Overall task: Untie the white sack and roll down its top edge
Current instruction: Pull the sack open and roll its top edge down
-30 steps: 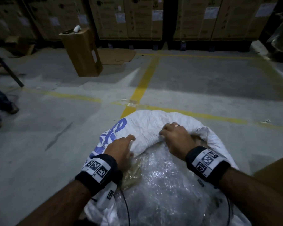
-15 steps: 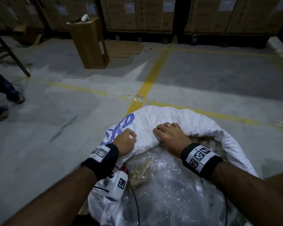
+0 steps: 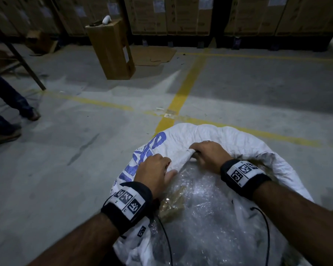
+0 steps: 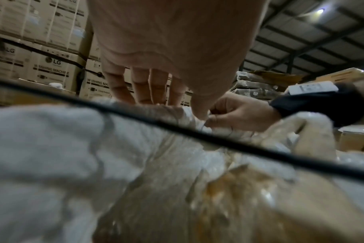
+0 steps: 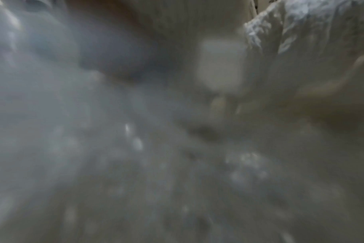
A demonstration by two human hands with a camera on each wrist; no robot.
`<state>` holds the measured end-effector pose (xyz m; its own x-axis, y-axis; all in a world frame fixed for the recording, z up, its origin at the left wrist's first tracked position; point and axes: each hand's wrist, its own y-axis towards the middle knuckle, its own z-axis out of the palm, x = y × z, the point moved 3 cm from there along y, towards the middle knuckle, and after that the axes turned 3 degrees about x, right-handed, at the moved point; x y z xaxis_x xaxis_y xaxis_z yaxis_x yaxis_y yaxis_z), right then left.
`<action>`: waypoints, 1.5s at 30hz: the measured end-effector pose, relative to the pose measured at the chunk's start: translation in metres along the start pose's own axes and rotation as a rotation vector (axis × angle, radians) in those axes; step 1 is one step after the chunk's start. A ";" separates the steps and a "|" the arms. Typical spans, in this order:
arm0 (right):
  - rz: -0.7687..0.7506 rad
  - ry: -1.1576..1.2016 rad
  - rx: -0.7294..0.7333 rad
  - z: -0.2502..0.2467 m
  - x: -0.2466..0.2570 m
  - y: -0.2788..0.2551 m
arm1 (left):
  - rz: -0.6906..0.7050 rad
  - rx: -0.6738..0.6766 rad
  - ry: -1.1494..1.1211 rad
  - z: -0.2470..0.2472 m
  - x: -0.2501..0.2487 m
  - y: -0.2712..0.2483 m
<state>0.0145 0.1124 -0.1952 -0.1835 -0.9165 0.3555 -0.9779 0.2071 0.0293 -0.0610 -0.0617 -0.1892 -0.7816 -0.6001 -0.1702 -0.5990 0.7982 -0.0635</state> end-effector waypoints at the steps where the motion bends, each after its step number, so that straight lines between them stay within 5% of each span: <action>1: 0.009 0.041 -0.008 -0.002 0.001 0.001 | -0.016 -0.009 0.021 0.002 0.001 -0.002; 8: 0.143 0.188 -0.002 -0.004 -0.003 0.009 | -0.083 -0.051 0.056 0.017 -0.002 -0.007; 11: 0.191 0.271 0.061 -0.003 -0.009 0.022 | -0.126 0.020 -0.256 0.014 0.017 0.013; 14: 0.231 0.389 0.141 -0.004 -0.013 0.033 | -0.100 0.257 -0.581 0.013 0.045 0.035; 19: 0.323 0.411 0.145 0.002 -0.015 0.041 | -0.390 0.408 -1.106 0.039 0.067 0.053; 25: 0.124 0.053 -0.041 -0.001 -0.007 0.033 | -0.380 0.185 -0.747 0.042 0.057 0.061; 28: 0.015 -0.043 0.042 0.000 -0.010 0.024 | -0.407 -0.042 -0.579 0.036 0.057 0.055; 30: -0.001 -0.127 0.110 0.003 -0.011 0.020 | -0.304 -0.114 -0.407 0.026 0.052 0.053; 37: 0.020 -0.123 0.066 0.002 -0.014 0.018 | -0.108 0.003 -0.167 -0.003 0.045 0.029; 45: 0.046 -0.104 0.043 0.004 -0.015 0.018 | -0.135 0.086 -0.134 -0.006 0.050 -0.020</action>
<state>-0.0007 0.1285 -0.2036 -0.2357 -0.9373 0.2568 -0.9711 0.2371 -0.0259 -0.0891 -0.1080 -0.1908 -0.6617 -0.6943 -0.2830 -0.6755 0.7159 -0.1769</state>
